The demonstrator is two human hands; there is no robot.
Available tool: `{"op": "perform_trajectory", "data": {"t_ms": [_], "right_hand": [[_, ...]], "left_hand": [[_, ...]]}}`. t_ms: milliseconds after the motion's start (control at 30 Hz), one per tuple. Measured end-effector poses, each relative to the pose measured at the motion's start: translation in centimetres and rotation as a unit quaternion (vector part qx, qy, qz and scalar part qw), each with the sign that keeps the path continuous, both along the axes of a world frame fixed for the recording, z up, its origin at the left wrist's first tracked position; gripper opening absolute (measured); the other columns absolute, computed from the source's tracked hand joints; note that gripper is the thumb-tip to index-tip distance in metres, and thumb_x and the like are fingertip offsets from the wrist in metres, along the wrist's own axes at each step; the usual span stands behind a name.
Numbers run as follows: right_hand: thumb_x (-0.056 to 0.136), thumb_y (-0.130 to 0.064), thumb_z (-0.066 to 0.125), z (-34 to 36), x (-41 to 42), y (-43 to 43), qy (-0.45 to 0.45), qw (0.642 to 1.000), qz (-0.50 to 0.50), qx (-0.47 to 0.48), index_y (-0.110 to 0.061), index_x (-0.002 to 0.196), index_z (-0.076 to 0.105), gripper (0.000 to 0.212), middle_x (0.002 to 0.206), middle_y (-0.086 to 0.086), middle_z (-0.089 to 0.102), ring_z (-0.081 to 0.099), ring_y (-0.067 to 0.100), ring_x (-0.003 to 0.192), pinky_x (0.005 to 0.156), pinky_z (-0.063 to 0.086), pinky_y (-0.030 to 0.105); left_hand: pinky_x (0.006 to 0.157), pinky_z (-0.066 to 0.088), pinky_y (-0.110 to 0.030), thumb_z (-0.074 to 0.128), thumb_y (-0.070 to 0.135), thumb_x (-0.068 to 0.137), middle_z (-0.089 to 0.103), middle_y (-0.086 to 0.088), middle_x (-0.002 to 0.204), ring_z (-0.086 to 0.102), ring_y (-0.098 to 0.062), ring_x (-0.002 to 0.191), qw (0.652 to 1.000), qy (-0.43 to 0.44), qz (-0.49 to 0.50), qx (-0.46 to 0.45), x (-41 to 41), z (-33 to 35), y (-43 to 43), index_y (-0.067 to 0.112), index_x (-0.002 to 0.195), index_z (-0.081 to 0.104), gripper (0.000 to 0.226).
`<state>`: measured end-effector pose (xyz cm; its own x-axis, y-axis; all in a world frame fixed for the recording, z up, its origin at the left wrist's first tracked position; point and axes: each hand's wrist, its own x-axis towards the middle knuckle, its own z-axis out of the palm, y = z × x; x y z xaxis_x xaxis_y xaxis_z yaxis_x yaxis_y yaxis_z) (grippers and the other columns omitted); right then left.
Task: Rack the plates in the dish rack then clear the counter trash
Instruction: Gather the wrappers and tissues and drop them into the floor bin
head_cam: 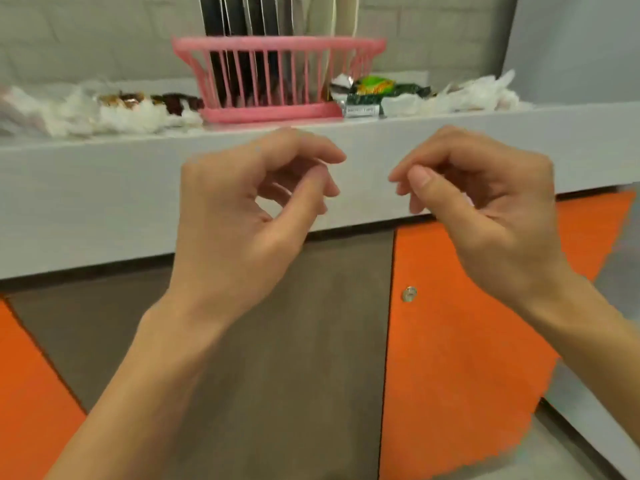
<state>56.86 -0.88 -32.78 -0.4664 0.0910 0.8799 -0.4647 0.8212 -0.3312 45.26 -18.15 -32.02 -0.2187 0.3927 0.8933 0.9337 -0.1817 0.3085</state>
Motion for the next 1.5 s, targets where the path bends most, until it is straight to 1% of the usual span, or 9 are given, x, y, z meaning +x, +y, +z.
{"op": "perform_trajectory", "data": {"t_ms": [233,433,533,667,767,867,1000,1200,1500], "right_hand": [[0.092,-0.011,0.055,10.8,-1.6,4.4,0.007,0.998,-0.065,0.002,-0.005,0.084,0.07,0.018,0.071,0.01,0.064,0.058,0.024,0.065,0.062,0.05,0.045],[0.088,-0.011,0.061,16.6,-5.3,9.3,-0.176,0.968,-0.176,-0.025,-0.015,0.09,0.07,0.01,0.082,0.006,0.068,0.064,0.022,0.076,0.064,0.053,0.035],[0.087,-0.012,0.063,18.8,-9.0,11.6,-0.269,0.938,-0.215,0.032,-0.015,0.103,0.068,0.017,0.102,0.003,0.066,0.06,0.016,0.083,0.062,0.047,0.025],[0.088,-0.035,0.067,19.2,-14.4,13.6,-0.433,0.844,-0.275,0.155,-0.017,0.134,0.055,0.052,0.139,0.004,0.051,0.05,0.026,0.124,0.101,0.041,0.037],[0.083,-0.058,0.063,18.3,-16.9,14.6,-0.509,0.796,-0.295,0.14,-0.018,0.134,0.051,0.066,0.131,0.002,0.055,0.058,0.024,0.106,0.084,0.047,0.035],[0.081,-0.056,0.067,18.3,-18.0,14.7,-0.501,0.796,-0.296,0.169,-0.018,0.131,0.052,0.064,0.121,0.005,0.058,0.06,0.022,0.093,0.062,0.042,0.029],[0.075,-0.044,0.078,18.3,-18.0,13.7,-0.466,0.81,-0.284,0.213,-0.021,0.135,0.049,0.07,0.128,0.001,0.056,0.056,0.026,0.111,0.088,0.051,0.037],[0.081,-0.005,0.069,18.3,-17.4,12.3,-0.334,0.882,-0.238,0.232,-0.017,0.103,0.059,0.028,0.092,0.003,0.062,0.058,0.024,0.086,0.071,0.05,0.032],[0.085,-0.036,0.068,20.5,-14.1,9.1,-0.204,0.918,-0.273,0.201,-0.013,0.065,0.057,0.032,0.058,0.001,0.054,0.05,0.021,0.054,0.049,0.033,0.027]], "left_hand": [[0.066,0.055,-0.027,0.06,0.006,0.087,0.068,0.011,0.075,0.065,-0.009,0.068,0.992,0.088,0.092,-0.015,-4.0,11.1,5.3,0.014,0.09,0.074,0.016],[0.081,0.056,-0.037,0.06,0.013,0.087,0.069,0.006,0.091,0.063,-0.012,0.083,0.954,0.087,0.198,-0.209,-7.8,12.3,10.4,0.02,0.105,0.071,0.022],[0.086,0.055,-0.041,0.06,0.015,0.086,0.068,0.003,0.101,0.062,-0.016,0.09,0.927,0.054,0.221,-0.298,-8.5,11.9,11.5,0.02,0.11,0.068,0.025],[0.084,0.054,-0.04,0.058,0.015,0.087,0.069,0.005,0.097,0.061,-0.014,0.088,0.934,0.047,0.24,-0.26,-8.1,12.1,11.2,0.021,0.101,0.071,0.02],[0.081,0.055,-0.041,0.057,0.013,0.087,0.07,0.005,0.091,0.061,-0.014,0.085,0.937,0.036,0.241,-0.251,-7.8,12.0,11.2,0.02,0.093,0.073,0.019],[0.082,0.056,-0.04,0.057,0.014,0.088,0.071,0.005,0.095,0.062,-0.013,0.086,0.938,0.031,0.239,-0.249,-7.8,12.2,11.3,0.02,0.093,0.074,0.018],[0.077,0.056,-0.039,0.056,0.016,0.087,0.07,0.007,0.088,0.062,-0.012,0.08,0.942,0.028,0.252,-0.221,-8.1,12.0,11.0,0.022,0.091,0.074,0.019],[0.078,0.056,-0.04,0.055,0.015,0.087,0.069,0.01,0.083,0.062,-0.012,0.083,0.956,0.012,0.254,-0.15,-7.9,12.4,10.9,0.023,0.089,0.074,0.021],[0.077,0.056,-0.029,0.058,0.008,0.089,0.069,0.007,0.084,0.065,-0.009,0.079,0.969,-0.034,0.233,-0.076,-9.7,15.1,6.1,0.019,0.094,0.072,0.018]]}}
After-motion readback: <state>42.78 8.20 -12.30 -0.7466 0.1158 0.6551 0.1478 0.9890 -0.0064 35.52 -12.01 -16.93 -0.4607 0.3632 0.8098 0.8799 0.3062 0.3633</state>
